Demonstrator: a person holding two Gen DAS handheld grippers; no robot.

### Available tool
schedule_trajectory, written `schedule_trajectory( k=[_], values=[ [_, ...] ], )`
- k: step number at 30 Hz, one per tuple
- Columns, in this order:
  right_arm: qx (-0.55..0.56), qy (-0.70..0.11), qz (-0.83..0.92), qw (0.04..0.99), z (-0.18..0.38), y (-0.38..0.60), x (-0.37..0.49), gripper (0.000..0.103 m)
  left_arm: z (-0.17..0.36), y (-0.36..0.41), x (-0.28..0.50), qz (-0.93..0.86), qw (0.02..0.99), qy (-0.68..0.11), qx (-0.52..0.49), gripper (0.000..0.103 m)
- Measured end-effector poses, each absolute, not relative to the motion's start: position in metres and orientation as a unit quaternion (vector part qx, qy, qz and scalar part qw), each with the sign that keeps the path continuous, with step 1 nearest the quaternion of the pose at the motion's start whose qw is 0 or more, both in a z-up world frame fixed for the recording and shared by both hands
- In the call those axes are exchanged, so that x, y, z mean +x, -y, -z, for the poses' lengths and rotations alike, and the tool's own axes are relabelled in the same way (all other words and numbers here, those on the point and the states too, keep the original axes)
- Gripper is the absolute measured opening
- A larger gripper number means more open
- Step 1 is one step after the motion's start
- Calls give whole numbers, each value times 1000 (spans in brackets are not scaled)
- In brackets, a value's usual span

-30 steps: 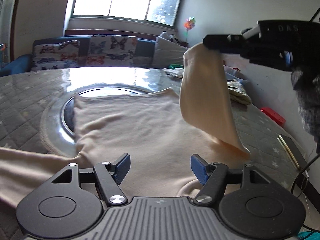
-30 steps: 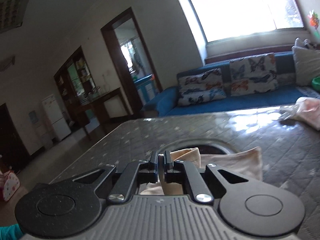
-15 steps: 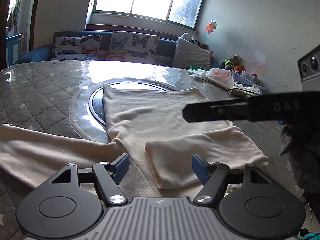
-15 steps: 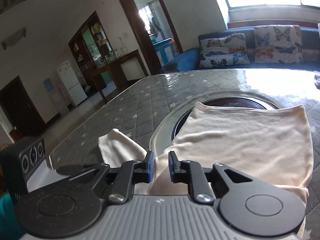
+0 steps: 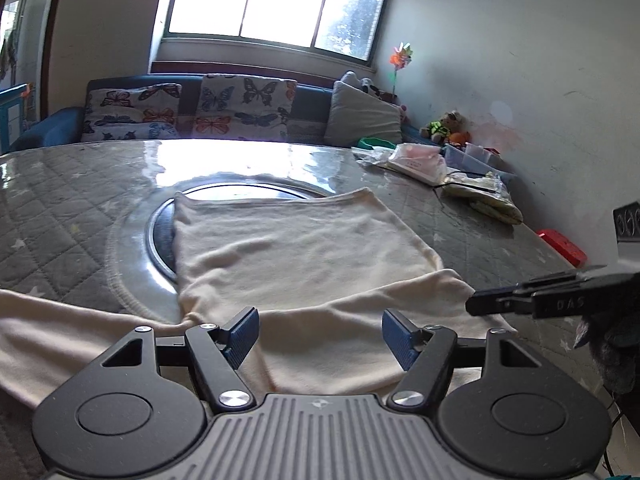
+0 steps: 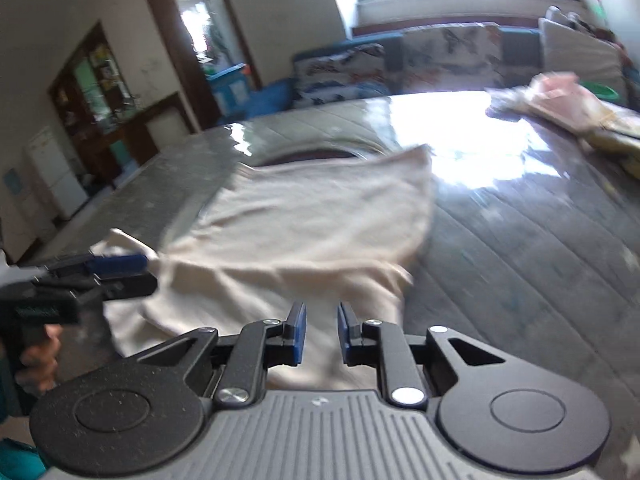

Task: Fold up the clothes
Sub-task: 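Release the sleeve onto the shirt and open the right gripper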

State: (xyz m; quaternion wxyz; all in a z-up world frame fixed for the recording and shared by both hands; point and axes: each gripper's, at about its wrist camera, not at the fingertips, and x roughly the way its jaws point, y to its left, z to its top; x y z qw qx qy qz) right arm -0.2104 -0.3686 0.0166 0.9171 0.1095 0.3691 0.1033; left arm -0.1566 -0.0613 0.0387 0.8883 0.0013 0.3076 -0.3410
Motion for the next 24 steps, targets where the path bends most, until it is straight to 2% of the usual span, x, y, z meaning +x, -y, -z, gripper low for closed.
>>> schedule_trajectory(
  k=[6, 13, 24],
  values=[
    [97, -376, -89, 917, -10, 379, -218, 16, -32, 80, -152, 357, 879, -316, 13, 65],
    [56, -333, -100, 936, -28, 367, -194, 17, -25, 85, -144, 352, 878, -324, 15, 65],
    [20, -338, -96, 936, -13, 357, -175, 18, -18, 73, -132, 322, 886, -335, -1, 58]
  ],
)
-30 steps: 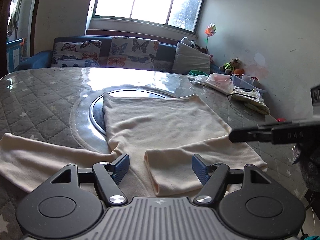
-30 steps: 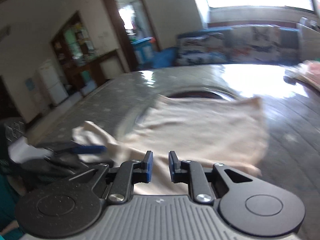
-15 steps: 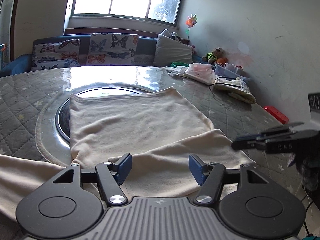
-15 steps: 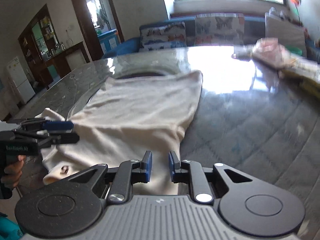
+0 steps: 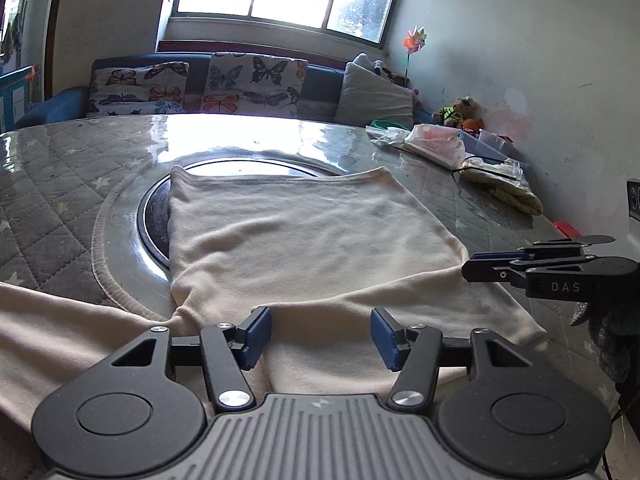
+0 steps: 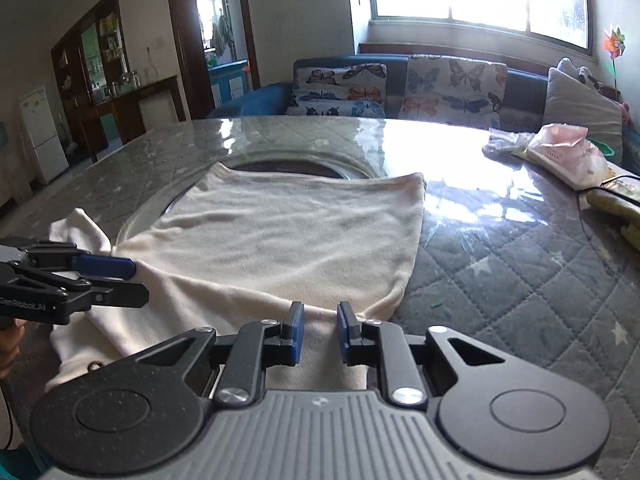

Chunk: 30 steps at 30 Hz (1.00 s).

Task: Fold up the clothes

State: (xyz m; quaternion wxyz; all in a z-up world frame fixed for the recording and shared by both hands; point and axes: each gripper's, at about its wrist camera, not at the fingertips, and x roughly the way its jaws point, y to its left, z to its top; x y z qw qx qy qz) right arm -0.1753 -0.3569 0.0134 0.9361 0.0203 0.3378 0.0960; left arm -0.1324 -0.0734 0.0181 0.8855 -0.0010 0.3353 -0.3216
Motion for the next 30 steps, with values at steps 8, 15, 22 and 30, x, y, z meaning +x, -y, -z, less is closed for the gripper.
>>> schedule_trajectory(
  k=[8, 15, 22, 30],
  values=[
    [6, -330, -119, 937, -18, 335, -175, 28, -21, 88, -130, 291, 902, -318, 22, 55],
    [-35, -325, -145, 934, -15, 302, -170, 32, -14, 85, -131, 239, 916, -314, 67, 52],
    [-51, -325, -165, 930, -9, 275, -158, 34, -12, 75, -132, 229, 918, -315, 67, 52],
    [-68, -321, -194, 924, -4, 250, -161, 38, -31, 46, -141, 226, 929, -291, 31, 53]
  ],
)
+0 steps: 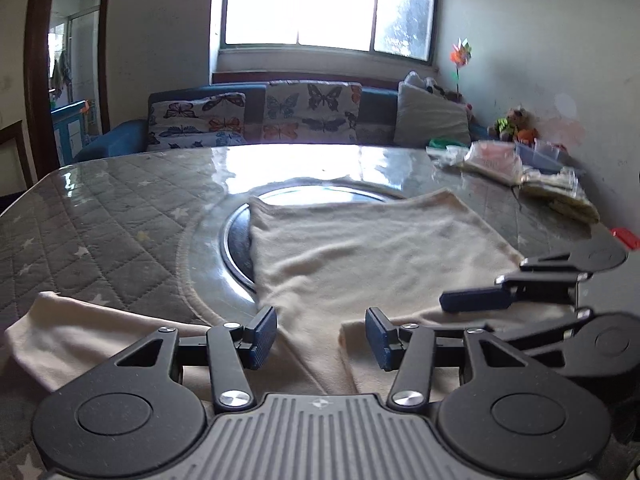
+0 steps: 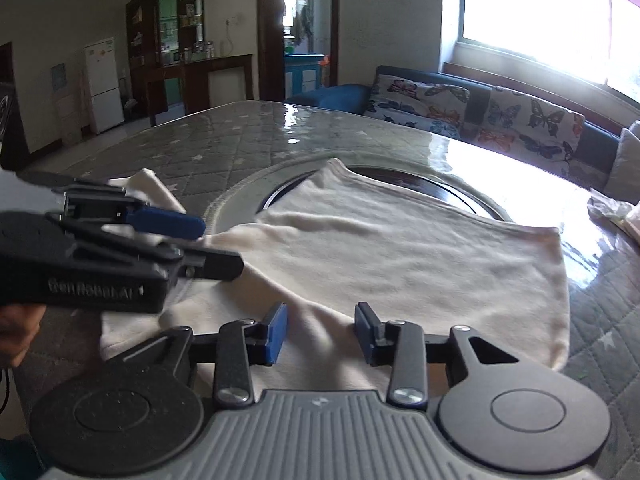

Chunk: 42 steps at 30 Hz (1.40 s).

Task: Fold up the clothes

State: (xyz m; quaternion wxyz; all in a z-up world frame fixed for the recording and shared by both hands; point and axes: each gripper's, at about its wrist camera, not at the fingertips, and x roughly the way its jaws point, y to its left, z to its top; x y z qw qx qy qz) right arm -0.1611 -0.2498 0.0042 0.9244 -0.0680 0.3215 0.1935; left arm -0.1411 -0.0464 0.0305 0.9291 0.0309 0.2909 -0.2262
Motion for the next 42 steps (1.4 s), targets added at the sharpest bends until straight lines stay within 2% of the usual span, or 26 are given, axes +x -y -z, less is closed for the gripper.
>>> schedule_trajectory(
  k=[8, 15, 22, 34, 37, 39, 42],
  values=[
    [-110, -304, -228, 919, -3, 223, -182, 47, -39, -11, -136, 134, 948, -289, -16, 55],
    [-129, -294, -244, 915, -2, 208, -193, 48, -35, -56, -129, 39, 954, -294, -54, 58],
    [-100, -290, -246, 919, -16, 220, -193, 49, -27, -93, -118, -39, 949, -301, -82, 58],
    [-81, -282, -234, 927, -27, 233, -194, 51, -16, -118, -97, -80, 934, -324, -127, 55],
    [-77, -281, -230, 929, -27, 236, -195, 51, -15, -116, -96, -81, 936, -322, -117, 37],
    [-74, -280, -226, 930, -28, 239, -196, 52, -14, -118, -95, -77, 935, -322, -124, 17],
    [-66, -279, -220, 932, -29, 243, -198, 52, -15, -122, -96, -69, 937, -314, -137, 9]
  ],
)
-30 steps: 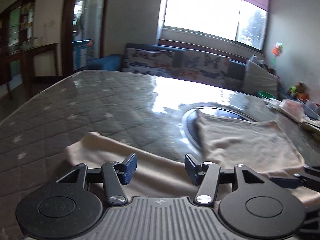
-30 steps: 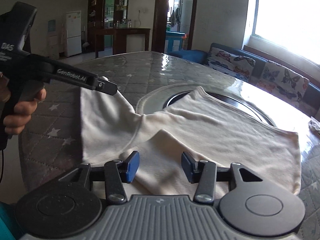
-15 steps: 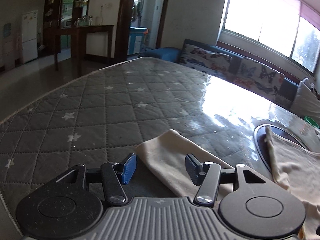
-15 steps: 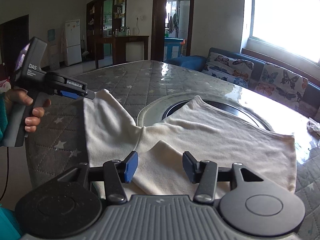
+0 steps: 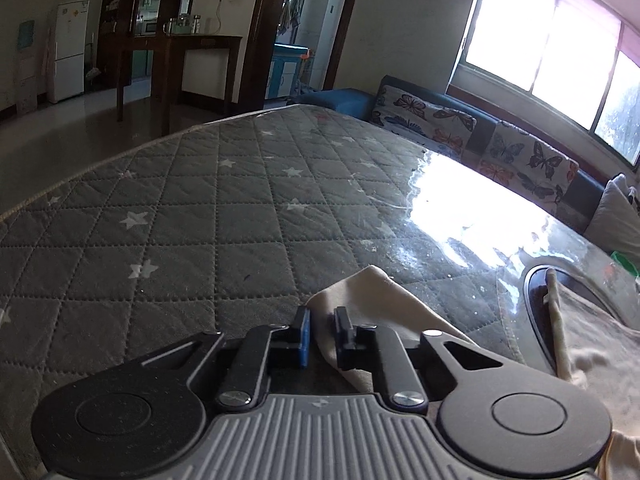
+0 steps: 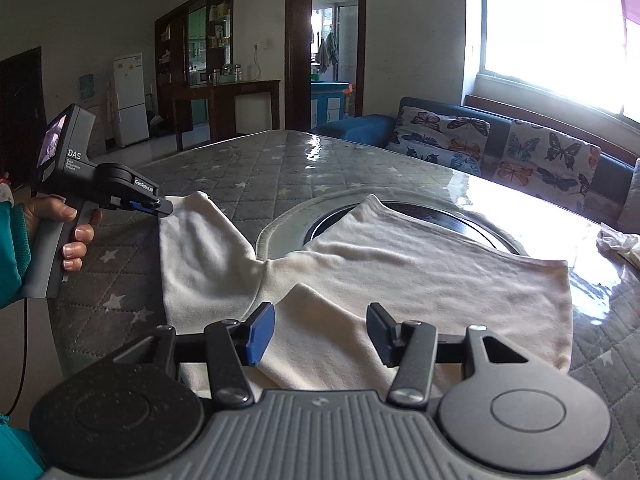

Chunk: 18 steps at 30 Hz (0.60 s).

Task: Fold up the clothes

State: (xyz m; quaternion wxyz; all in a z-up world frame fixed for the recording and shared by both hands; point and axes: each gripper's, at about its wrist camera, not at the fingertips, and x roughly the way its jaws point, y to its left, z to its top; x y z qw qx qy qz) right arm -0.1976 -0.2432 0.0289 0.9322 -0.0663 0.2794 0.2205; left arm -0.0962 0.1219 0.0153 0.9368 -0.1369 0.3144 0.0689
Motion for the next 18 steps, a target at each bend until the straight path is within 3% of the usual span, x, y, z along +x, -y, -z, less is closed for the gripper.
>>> schedule_trajectory(
  k=[18],
  values=[
    [-20, -266, -180, 947, -36, 277, -207, 52, -110, -44, -143, 146, 958, -201, -142, 6]
  ],
)
